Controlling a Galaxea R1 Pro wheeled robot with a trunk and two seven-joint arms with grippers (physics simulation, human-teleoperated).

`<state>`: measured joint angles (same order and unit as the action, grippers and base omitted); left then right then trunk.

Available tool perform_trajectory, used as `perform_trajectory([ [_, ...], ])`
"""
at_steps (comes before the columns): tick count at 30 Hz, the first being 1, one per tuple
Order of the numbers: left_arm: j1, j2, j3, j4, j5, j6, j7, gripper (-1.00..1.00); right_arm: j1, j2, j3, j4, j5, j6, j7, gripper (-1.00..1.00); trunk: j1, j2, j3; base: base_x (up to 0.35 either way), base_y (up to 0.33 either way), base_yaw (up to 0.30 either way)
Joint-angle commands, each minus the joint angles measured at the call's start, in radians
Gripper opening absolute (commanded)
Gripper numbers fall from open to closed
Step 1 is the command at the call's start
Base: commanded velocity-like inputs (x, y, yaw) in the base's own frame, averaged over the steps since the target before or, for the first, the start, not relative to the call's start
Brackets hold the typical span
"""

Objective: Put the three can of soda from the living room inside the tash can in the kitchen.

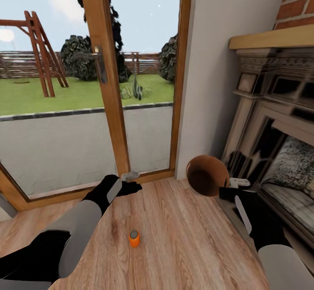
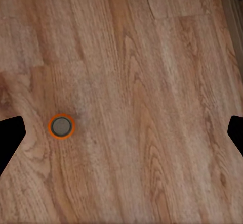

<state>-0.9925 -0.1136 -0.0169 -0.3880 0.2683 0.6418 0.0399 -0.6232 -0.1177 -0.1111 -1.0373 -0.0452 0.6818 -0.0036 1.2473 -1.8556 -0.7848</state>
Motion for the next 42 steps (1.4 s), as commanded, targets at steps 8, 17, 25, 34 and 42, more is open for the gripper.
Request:
perform_trajectory([
  [8,0.0,0.0,0.006,0.0,0.002,-0.07,0.136,1.0,-0.001,0.005,0.022,-0.004,0.011,-0.002,-0.002,-1.0,0.031,-0.056,-0.025,0.0,0.0,0.0],
  [17,0.0,0.001,0.009,0.0,0.002,-0.088,0.172,1.0,-0.001,0.006,0.027,-0.004,0.012,-0.004,-0.003,-1.0,0.065,-0.119,-0.053,0.0,0.0,0.0],
  [25,0.0,0.002,0.009,0.0,0.002,-0.089,0.173,1.0,-0.001,0.007,0.028,-0.004,0.011,-0.004,-0.003,-1.0,0.096,-0.175,-0.078,0.0,0.0,0.0],
  [34,0.0,0.002,0.009,0.0,0.002,-0.09,0.175,1.0,-0.001,0.01,0.028,-0.004,0.011,-0.005,-0.004,-1.0,0.13,-0.238,-0.106,0.0,0.0,0.0],
  [42,0.0,0.002,0.011,0.0,0.002,-0.098,0.189,1.0,-0.001,0.013,0.028,-0.004,0.011,-0.007,-0.004,-1.0,0.161,-0.294,-0.132,0.0,0.0,0.0],
])
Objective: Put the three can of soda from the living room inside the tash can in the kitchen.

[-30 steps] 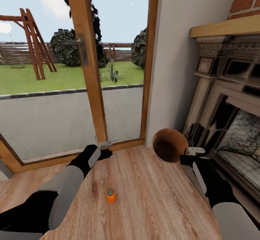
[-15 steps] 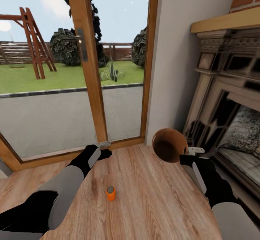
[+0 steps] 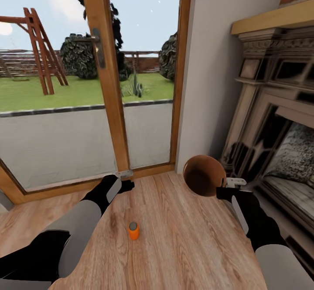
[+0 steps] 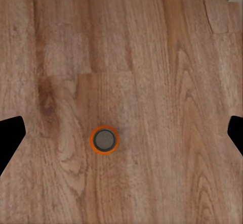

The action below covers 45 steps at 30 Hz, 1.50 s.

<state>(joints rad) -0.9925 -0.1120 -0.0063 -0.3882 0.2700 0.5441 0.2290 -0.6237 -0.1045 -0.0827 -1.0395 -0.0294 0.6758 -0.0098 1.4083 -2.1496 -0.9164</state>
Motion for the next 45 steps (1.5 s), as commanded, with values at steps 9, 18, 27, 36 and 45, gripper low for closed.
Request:
perform_trajectory([
  [9,0.0,0.0,0.0,0.001,0.0,-0.016,0.013,1.0,-0.001,0.0,0.016,-0.002,-0.004,-0.001,0.002,-1.0,0.034,-0.063,-0.028,0.0,0.0,0.0],
  [18,0.0,0.0,0.0,0.0,0.0,-0.019,0.019,1.0,-0.001,0.001,0.021,-0.001,-0.004,-0.001,0.001,-1.0,0.069,-0.126,-0.056,0.0,0.0,0.0],
  [27,0.0,0.0,0.0,0.0,0.0,-0.019,0.019,1.0,-0.001,0.003,0.022,-0.001,-0.006,-0.001,0.004,-1.0,0.103,-0.189,-0.085,0.0,0.0,0.0],
  [36,0.0,0.0,-0.001,0.0,0.0,-0.019,0.02,1.0,-0.001,0.048,0.055,-0.002,-0.002,-0.002,0.004,-1.0,0.138,-0.252,-0.122,0.0,0.0,0.0],
  [45,0.0,0.0,-0.001,0.0,0.0,-0.019,0.02,1.0,-0.001,0.051,0.061,-0.003,-0.001,-0.004,0.004,-1.0,0.172,-0.315,-0.164,0.0,0.0,0.0],
])
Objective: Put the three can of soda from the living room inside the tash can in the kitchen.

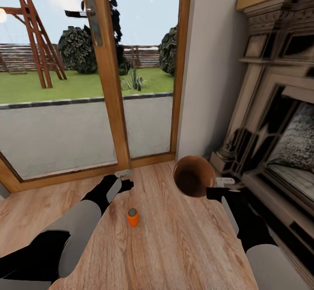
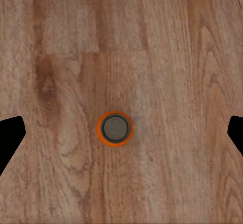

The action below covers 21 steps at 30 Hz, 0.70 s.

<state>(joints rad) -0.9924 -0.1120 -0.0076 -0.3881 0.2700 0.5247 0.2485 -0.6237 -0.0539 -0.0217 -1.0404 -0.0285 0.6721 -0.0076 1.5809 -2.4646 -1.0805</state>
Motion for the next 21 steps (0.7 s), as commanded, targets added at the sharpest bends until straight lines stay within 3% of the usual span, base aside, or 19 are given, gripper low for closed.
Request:
perform_trajectory([
  [1,0.0,0.0,0.0,0.0,0.0,0.0,0.0,1.0,-0.001,0.0,0.001,-0.003,-0.002,-0.001,0.001,-1.0,0.004,-0.007,-0.005,0.0,0.0,0.0],
  [5,0.0,0.0,0.0,0.0,0.0,0.0,0.0,1.0,0.0,0.0,0.007,-0.003,-0.001,-0.001,0.001,-1.0,0.019,-0.035,-0.023,0.0,0.0,0.0],
  [16,0.0,0.0,0.0,0.0,0.0,0.0,0.0,1.0,0.001,-0.011,-0.006,-0.016,-0.001,-0.003,0.001,-1.0,0.024,-0.038,-0.082,0.0,0.0,0.0],
  [18,0.0,0.0,0.0,0.0,0.0,0.0,0.0,1.0,0.001,-0.022,-0.012,-0.018,-0.001,-0.003,0.0,-1.0,0.025,-0.038,-0.093,0.0,0.0,0.0],
  [21,0.0,0.0,0.0,0.0,0.0,0.0,-0.001,1.0,0.001,-0.061,-0.024,-0.02,-0.003,-0.004,0.0,-1.0,0.026,-0.039,-0.109,0.0,0.0,0.0],
])
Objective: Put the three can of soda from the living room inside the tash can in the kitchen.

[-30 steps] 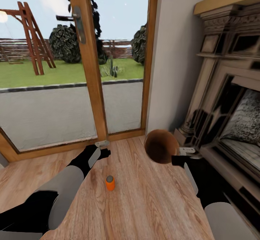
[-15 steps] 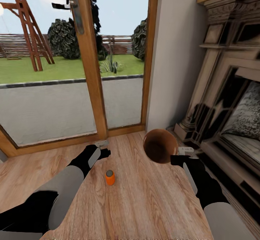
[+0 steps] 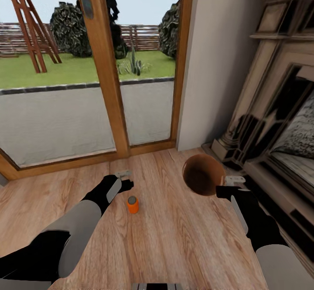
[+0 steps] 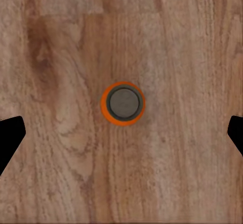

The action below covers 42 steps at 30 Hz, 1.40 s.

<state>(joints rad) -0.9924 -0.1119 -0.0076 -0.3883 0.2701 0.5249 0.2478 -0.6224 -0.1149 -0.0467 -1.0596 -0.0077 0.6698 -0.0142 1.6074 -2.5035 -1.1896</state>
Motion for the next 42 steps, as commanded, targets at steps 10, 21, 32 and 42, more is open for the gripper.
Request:
perform_trajectory([
  [10,0.0,0.0,0.0,-0.004,0.0,0.0,0.0,1.0,0.0,-0.006,0.012,-0.004,-0.024,-0.002,0.005,-1.0,0.002,-0.001,-0.031,0.0,0.0,0.0],
  [21,0.0,0.0,0.0,-0.006,0.0,0.001,0.001,1.0,0.001,-0.005,0.017,-0.005,-0.022,-0.004,0.005,-1.0,0.002,-0.001,-0.04,0.006,0.0,0.0],
  [32,0.0,0.0,0.0,-0.007,0.0,0.001,0.001,1.0,0.001,-0.005,0.018,-0.005,-0.021,-0.004,0.005,-1.0,0.002,-0.001,-0.04,0.207,0.0,0.0],
  [42,0.0,0.0,0.0,-0.007,0.0,0.0,0.001,1.0,0.001,-0.005,0.016,-0.005,-0.021,-0.004,0.005,-1.0,0.002,-0.001,-0.04,0.025,0.0,0.0],
])
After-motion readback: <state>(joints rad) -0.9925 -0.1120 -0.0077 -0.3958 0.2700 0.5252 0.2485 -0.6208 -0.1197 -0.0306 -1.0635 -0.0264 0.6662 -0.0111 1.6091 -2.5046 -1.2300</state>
